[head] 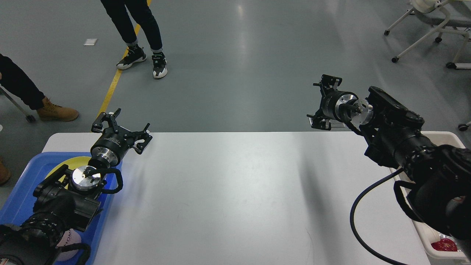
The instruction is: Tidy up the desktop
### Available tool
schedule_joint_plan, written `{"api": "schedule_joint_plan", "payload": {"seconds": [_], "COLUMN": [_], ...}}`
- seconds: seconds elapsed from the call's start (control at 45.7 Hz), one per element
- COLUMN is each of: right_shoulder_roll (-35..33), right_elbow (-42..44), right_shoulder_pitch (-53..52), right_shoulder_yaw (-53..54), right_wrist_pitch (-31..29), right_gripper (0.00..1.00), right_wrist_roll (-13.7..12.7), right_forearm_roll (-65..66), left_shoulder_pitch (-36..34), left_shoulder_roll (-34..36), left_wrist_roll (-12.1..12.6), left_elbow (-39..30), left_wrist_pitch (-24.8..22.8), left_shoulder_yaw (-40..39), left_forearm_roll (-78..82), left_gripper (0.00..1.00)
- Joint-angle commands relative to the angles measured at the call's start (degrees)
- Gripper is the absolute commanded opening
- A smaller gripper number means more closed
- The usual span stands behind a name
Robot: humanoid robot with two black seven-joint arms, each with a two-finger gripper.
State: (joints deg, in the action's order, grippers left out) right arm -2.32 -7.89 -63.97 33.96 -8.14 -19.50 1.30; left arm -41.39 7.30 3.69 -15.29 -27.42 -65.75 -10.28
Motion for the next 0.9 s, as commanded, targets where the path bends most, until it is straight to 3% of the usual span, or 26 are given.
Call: {"api": "schedule_joint_plan", "payload": {"seconds": [0.0,0.153,0.241,0.503,0.657,0.876], "right_shoulder_roll": [2.5,3.2,4.4,6.9,6.9,6.8], "right_elbow": [0.0,-0.2,-0.2,-0.3,-0.5,-0.5], "right_shoulder_pitch": [2.5,5.2,6.1,8.1,7.8,7.5], "right_shoulder_yaw": [9.7,17.1,17.7,21.2,21.3,21.3], "right_wrist_pitch": [-0.1,-0.2,-0.2,-0.7,-1.4,-2.3], "right_gripper": [1.0,1.0,1.0,1.0,1.0,1.0], "right_wrist_roll": [1.2,9.3,11.9,12.5,14.8,14.8], "right_forearm_roll": [-1.4,-1.7,-1.7,-9.7,-10.6,-10.6], "left_shoulder_pitch": [0.0,0.0,0.0,0.0,0.0,0.0], "left_shoulder_roll": [0.0,0.0,0.0,0.0,0.0,0.0], "left_wrist_roll": [0.0,0.0,0.0,0.0,0.0,0.0], "left_elbow": [0.0,0.0,0.0,0.0,0.0,0.0], "left_wrist_pitch": [0.0,0.0,0.0,0.0,0.0,0.0], "left_shoulder_yaw": [0.0,0.0,0.0,0.0,0.0,0.0], "left_forearm_roll": [0.0,-0.1,0.0,0.0,0.0,0.0], "left_gripper": [0.96,0.96,0.96,0.96,0.96,0.96]}}
